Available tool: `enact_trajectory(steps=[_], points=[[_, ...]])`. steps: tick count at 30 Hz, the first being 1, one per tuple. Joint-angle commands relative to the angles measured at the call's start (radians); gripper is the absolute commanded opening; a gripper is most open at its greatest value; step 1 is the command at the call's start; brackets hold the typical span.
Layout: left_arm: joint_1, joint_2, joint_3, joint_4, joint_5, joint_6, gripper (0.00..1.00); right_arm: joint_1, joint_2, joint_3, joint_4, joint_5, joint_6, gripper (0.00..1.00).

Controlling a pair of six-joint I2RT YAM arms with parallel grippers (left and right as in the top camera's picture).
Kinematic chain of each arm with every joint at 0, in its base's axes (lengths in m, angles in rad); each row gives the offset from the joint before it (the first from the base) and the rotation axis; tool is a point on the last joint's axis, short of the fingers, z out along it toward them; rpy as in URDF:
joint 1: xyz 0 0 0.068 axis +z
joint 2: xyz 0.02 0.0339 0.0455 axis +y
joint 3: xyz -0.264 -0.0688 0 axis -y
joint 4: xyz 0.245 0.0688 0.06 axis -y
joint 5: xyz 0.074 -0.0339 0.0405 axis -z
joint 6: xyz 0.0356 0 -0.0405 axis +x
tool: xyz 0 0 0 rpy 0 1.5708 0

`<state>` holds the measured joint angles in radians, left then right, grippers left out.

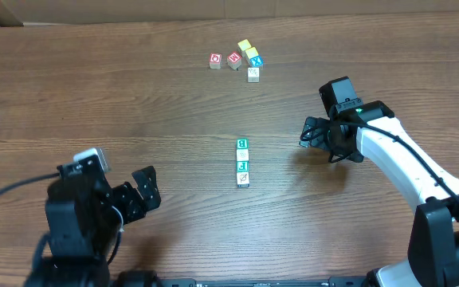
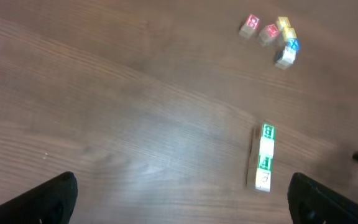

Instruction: Flip 5 blocks

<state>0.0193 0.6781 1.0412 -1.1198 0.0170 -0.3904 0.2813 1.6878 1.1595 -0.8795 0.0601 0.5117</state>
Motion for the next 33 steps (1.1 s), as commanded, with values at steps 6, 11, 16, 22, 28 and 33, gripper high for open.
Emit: enact_trajectory(steps=[6,11,16,22,28,33], points=[[-0.006,-0.279,-0.345,0.535,0.009,0.001,1.00,-0.001,-0.014,0.019,0.003,0.014,-0.008,1.00],[-0.006,-0.470,-0.559,1.020,0.047,0.001,1.00,-0.001,-0.014,0.019,0.003,0.014,-0.008,1.00],[-0.006,-0.620,-0.718,1.361,0.048,0.001,1.00,-0.001,-0.014,0.019,0.003,0.014,-0.008,1.00],[-0.006,-0.674,-0.833,1.496,0.054,0.001,1.00,-0.001,-0.014,0.019,0.003,0.014,-0.008,1.00],[-0.006,-0.674,-0.935,1.495,0.054,0.000,1.00,-0.001,-0.014,0.019,0.003,0.014,-0.008,1.00],[-0.006,-0.674,-1.006,1.495,0.048,0.001,1.00,-0.001,-0.014,0.019,0.003,0.014,-0.008,1.00]])
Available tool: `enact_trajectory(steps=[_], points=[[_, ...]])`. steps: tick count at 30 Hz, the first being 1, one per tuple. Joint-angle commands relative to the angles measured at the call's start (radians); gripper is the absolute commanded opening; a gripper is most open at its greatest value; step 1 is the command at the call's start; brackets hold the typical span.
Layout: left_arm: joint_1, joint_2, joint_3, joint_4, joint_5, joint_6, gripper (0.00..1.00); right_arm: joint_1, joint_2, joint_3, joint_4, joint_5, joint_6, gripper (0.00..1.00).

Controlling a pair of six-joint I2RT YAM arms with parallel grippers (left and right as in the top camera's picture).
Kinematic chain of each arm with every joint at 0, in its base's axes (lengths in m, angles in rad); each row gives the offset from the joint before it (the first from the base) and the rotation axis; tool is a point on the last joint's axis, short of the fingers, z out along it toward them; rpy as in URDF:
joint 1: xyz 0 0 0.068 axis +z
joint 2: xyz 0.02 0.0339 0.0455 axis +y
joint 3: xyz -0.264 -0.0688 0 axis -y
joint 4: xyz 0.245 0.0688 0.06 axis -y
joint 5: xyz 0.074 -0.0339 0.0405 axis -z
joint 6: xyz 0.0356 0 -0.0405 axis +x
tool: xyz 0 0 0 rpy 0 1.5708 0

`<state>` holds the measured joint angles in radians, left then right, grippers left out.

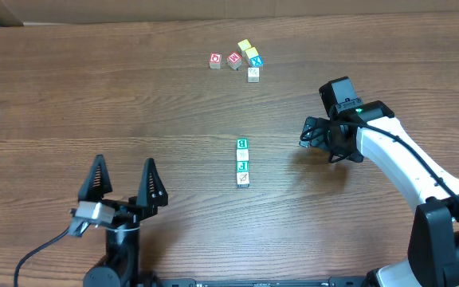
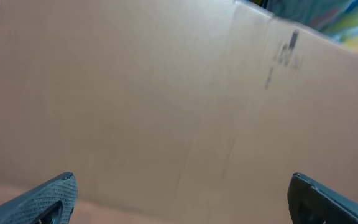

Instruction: Flip 5 blocks

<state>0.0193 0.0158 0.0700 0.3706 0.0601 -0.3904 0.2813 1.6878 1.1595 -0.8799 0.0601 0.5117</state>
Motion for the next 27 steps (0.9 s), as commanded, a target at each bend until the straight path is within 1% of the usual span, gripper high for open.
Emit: enact_trajectory(steps=[1,3,6,15,18,23,27], points=[[-0.006,-0.012,-0.045,0.004,-0.002,0.001,1.00,-0.001,-0.014,0.019,0.004,0.014,-0.008,1.00],[-0.006,-0.012,-0.063,-0.001,-0.013,0.002,1.00,-0.001,-0.014,0.019,0.004,0.014,-0.008,1.00],[-0.006,-0.012,-0.066,-0.060,-0.037,0.002,1.00,-0.001,-0.014,0.019,0.004,0.014,-0.008,1.00],[-0.006,-0.013,-0.066,-0.369,-0.042,0.114,1.00,-0.001,-0.014,0.019,0.004,0.014,-0.008,1.00],[-0.006,-0.013,-0.066,-0.450,-0.041,0.151,1.00,-0.001,-0.014,0.019,0.004,0.014,-0.008,1.00],[-0.007,-0.013,-0.065,-0.446,-0.010,0.239,1.00,-0.001,-0.014,0.019,0.004,0.014,-0.008,1.00],[-0.007,-0.013,-0.065,-0.446,-0.009,0.264,1.00,-0.001,-0.014,0.019,0.004,0.014,-0.008,1.00]])
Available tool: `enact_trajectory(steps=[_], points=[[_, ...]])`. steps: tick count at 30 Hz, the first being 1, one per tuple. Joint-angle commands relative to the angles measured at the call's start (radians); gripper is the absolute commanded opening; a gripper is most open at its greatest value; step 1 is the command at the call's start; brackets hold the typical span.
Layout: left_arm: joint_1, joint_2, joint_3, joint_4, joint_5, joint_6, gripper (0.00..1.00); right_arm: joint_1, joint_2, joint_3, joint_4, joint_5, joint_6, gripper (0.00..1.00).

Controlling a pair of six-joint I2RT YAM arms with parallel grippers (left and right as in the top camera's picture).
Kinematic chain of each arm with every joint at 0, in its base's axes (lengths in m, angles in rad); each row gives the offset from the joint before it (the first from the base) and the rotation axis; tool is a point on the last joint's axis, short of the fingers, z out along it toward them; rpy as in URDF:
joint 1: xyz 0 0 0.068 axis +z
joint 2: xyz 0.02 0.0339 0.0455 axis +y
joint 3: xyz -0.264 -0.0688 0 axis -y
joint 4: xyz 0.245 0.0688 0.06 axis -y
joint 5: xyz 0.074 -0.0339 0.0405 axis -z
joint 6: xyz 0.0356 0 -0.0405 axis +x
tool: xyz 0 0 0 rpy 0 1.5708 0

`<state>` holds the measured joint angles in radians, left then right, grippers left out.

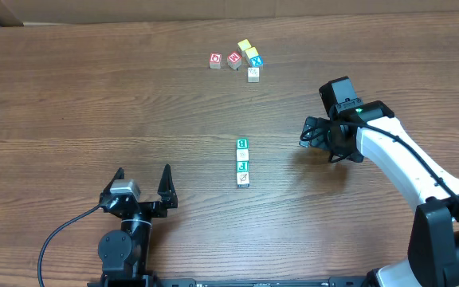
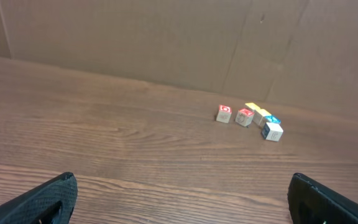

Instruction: Flip 5 blocks

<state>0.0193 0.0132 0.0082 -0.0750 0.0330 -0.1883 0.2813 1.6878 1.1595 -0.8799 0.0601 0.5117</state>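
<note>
A short row of green-lettered blocks [image 1: 243, 162] lies end to end at the table's middle. A cluster of blocks [image 1: 241, 59] sits at the back: two red ones, a yellow, a blue-and-yellow and a white one, also showing as the far cluster [image 2: 248, 116] in the left wrist view. My left gripper [image 1: 142, 182] is low near the front edge, open and holding nothing, fingertips [image 2: 48, 198] wide apart and facing the back. My right gripper [image 1: 304, 133] hovers right of the row, open, apart from it. The row is out of the left wrist view.
A brown cardboard wall [image 2: 166, 43] stands behind the wooden table [image 1: 94, 96]. The right arm's white link [image 1: 397, 163] reaches in from the front right corner. A black cable [image 1: 58, 239] trails from the left arm at the front.
My left arm has moved right and nearer the front edge and looks smaller from above. Its camera faced the cardboard wall then and now shows the table and far cluster. Right arm and blocks unchanged.
At first my left gripper hung at the front left, its camera looking down on the row and the cluster. Then the camera was tipped up at the cardboard wall. Now it looks level across the table. The right arm and all blocks stayed in place throughout.
</note>
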Motion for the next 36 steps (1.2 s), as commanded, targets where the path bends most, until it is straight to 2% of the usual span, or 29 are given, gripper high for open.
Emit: enact_trajectory(steps=[1,36], points=[[-0.007,-0.010,-0.003,0.000,0.018,0.062,1.00,-0.001,-0.014,0.019,0.004,0.014,-0.008,1.00],[-0.007,-0.009,-0.003,0.000,0.009,0.051,1.00,-0.001,-0.014,0.019,0.004,0.014,-0.008,1.00]])
